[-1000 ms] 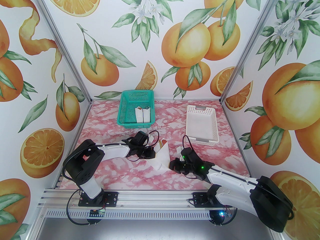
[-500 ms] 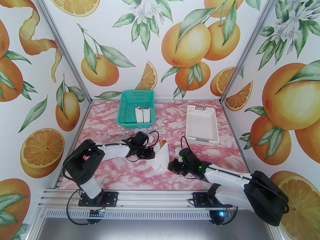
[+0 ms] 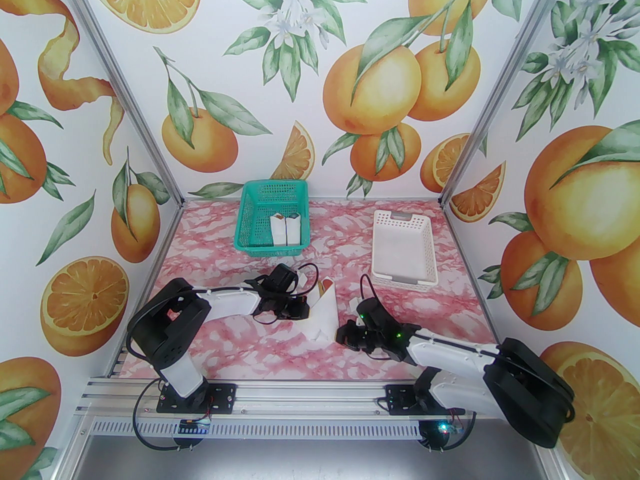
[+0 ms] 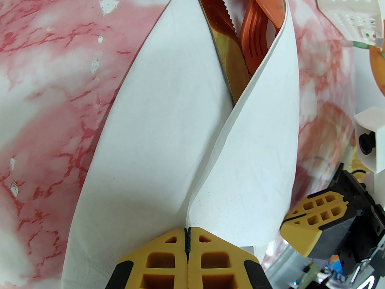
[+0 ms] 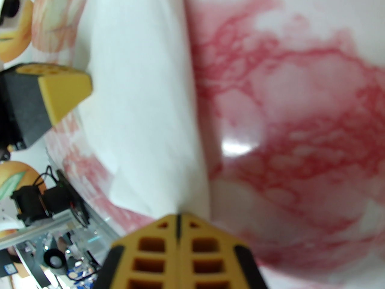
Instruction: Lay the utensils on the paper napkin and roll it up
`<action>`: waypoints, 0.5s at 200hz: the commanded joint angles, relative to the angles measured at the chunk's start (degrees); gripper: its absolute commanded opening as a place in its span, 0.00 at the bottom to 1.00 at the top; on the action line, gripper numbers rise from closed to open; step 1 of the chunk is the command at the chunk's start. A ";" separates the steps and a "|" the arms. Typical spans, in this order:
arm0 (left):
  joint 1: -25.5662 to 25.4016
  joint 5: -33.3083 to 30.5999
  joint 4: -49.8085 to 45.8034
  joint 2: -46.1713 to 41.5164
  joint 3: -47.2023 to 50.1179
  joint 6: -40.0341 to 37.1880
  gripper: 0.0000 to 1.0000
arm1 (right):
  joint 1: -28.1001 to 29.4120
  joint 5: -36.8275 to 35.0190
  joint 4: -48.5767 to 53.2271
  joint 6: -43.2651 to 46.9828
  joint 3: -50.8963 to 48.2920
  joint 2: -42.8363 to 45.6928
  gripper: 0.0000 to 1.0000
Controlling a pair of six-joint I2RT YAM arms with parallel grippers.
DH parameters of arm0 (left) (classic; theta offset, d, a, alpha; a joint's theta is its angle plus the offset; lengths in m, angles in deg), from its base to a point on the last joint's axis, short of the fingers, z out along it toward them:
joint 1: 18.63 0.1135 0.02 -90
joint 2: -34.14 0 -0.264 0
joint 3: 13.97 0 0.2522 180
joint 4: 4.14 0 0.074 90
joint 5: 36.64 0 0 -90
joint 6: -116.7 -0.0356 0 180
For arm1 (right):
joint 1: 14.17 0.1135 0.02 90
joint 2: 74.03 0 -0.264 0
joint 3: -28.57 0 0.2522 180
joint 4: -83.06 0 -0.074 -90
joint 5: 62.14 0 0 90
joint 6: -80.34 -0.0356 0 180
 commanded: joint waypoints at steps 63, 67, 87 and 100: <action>-0.11 -1.09 0.07 0.16 0.14 -0.46 0.02 | 0.67 -2.31 9.04 -0.55 2.78 7.03 0.00; -0.12 -1.21 0.08 0.09 0.14 -0.48 0.02 | 0.61 -2.32 9.04 -0.57 3.04 7.21 0.00; -0.11 -1.21 0.05 0.14 0.14 -0.46 0.02 | 0.75 -2.08 7.96 -1.25 4.14 7.11 0.00; -0.10 -1.19 0.05 0.10 0.13 -0.46 0.02 | 1.17 -2.15 6.90 -1.46 4.51 6.40 0.00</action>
